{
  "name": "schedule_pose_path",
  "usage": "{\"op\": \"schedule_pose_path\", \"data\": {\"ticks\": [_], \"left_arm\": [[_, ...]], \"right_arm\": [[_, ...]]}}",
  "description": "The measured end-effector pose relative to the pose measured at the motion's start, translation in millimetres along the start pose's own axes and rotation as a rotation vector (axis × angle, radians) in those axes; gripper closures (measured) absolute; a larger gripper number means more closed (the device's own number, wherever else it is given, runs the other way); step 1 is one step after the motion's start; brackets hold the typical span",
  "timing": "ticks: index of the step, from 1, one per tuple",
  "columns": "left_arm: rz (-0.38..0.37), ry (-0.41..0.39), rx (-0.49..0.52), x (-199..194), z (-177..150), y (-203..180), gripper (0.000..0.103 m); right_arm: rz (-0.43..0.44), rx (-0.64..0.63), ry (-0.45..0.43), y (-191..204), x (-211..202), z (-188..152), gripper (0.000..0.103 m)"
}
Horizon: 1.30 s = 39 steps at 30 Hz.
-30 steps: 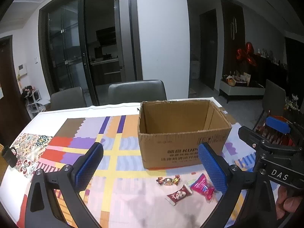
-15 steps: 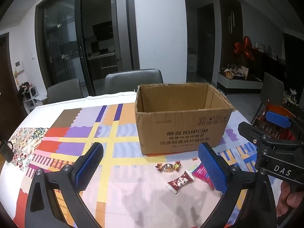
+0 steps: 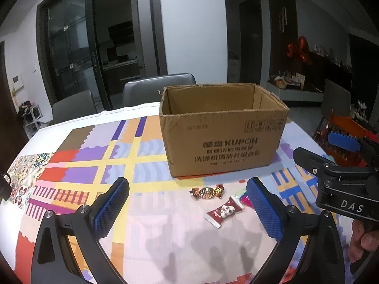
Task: Organize snacks
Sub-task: 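Withdraw both open tools from the box toward the remaining candies, then grasp the red candy with the left tool while the right tool grasps the pink candy bag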
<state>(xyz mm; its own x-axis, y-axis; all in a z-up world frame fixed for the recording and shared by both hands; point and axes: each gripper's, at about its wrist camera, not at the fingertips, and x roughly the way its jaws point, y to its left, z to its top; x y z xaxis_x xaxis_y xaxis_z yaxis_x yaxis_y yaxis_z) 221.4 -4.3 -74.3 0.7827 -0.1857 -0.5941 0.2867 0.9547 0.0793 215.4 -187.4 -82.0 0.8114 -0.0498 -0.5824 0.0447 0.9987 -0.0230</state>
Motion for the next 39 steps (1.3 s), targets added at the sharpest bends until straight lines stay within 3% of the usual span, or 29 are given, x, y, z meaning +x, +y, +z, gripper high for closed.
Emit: {"op": "schedule_pose_path", "data": {"ticks": [18,39], "left_arm": [[-0.072,0.07,0.044,31,-29,-11,0.007],[-0.189,0.124,0.188,78,-47,-23,0.017]], "right_arm": [[0.015,-0.002,0.092,3,28,-30,0.014],[0.023,0.008,0.191,6,65,-57,0.014]]}}
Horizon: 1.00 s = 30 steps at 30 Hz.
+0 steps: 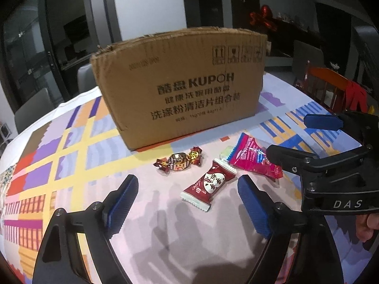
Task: Organize snacks
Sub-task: 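Grasp the red candy with the left tool while the right tool grasps the pink candy bag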
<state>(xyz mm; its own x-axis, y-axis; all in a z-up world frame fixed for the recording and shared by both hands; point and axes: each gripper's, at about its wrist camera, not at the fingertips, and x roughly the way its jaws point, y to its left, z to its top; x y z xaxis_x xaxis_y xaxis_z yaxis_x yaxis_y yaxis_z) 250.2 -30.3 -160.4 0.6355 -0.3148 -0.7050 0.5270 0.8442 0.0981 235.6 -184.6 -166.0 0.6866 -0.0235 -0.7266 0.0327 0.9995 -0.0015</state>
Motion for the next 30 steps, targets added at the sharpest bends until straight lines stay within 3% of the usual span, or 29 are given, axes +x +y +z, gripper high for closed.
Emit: {"op": "schedule_pose_path", "data": {"ticks": [14,16,18,22,25,26,30], "left_arm": [[-0.101,0.07,0.064,40,-2,-2,0.033],[-0.108,0.077,0.069,44,-3,-3,0.038],[-0.134,0.097,0.079,49,-4,-4,0.05],[-0.156,0.087,0.109,50,-1,-12,0.065],[-0.171,0.085,0.116,50,0,-15,0.074],[-0.174,0.085,0.113,51,0,-16,0.077],[-0.168,0.085,0.101,50,0,-17,0.079]], "right_arm": [[0.018,-0.002,0.079,5,36,-3,0.015],[0.024,0.003,0.09,5,41,-3,0.015],[0.034,0.006,0.101,5,47,-4,0.015],[0.057,0.02,0.113,3,54,-4,0.015],[0.073,0.025,0.116,3,57,-3,0.026],[0.084,0.03,0.121,2,58,-4,0.034],[0.093,0.021,0.12,2,58,-3,0.056]]}}
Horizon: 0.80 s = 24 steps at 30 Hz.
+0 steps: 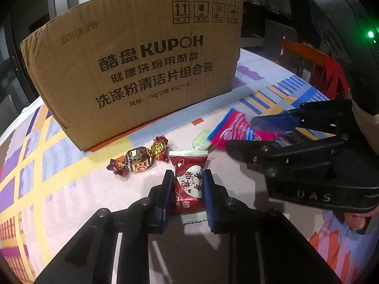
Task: Organize snacks
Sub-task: 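Grasp the red candy with the left tool while the right tool grasps the pink candy bag, then lift the red candy and pink bag and carry both over the box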
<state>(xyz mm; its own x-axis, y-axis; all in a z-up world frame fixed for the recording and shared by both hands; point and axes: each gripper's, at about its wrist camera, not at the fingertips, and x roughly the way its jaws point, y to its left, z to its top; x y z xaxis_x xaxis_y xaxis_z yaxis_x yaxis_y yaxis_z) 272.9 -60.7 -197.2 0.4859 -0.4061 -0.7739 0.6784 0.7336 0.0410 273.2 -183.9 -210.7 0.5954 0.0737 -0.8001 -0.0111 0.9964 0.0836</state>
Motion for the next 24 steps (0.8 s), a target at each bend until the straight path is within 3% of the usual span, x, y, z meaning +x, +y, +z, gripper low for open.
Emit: {"op": "schedule_pose_path", "data": {"ticks": [2,8,24], "left_arm": [[0.001,0.002,-0.008,0,0,0,0.079],[0.01,0.004,-0.02,-2,-1,-3,0.08],[0.054,-0.026,-0.06,-26,6,-3,0.08]], "right_arm": [[0.005,-0.006,0.001,0,0,1,0.062],[0.012,0.002,0.005,0,-2,1,0.065],[0.009,-0.001,-0.032,3,-22,2,0.066]]}}
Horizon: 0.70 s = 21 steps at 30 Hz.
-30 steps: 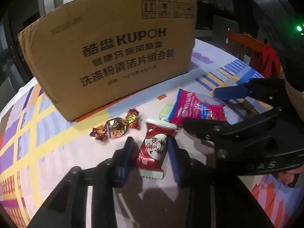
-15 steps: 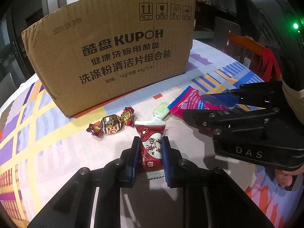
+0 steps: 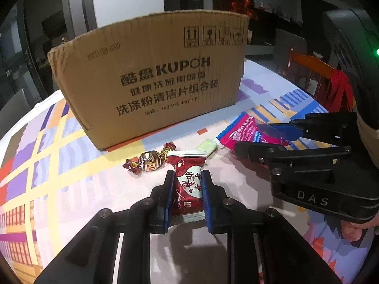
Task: Organize snacks
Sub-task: 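Lift the red candy and pink bag and carry both over the box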
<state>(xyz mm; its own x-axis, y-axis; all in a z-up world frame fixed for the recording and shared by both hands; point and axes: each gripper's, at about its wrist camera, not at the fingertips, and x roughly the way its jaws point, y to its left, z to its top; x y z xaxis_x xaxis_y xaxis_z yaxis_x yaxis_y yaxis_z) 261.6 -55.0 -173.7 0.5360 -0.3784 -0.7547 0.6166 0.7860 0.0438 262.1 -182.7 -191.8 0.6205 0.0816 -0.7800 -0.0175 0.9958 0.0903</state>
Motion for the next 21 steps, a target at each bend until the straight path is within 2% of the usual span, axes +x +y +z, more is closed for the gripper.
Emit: {"op": "schedule_pose_path", "data": {"ticks": [21], "left_arm": [[0.056,-0.047,-0.06,-42,8,-9,0.081]], "right_arm": [[0.006,-0.009,-0.066,3,-44,1,0.066]]}}
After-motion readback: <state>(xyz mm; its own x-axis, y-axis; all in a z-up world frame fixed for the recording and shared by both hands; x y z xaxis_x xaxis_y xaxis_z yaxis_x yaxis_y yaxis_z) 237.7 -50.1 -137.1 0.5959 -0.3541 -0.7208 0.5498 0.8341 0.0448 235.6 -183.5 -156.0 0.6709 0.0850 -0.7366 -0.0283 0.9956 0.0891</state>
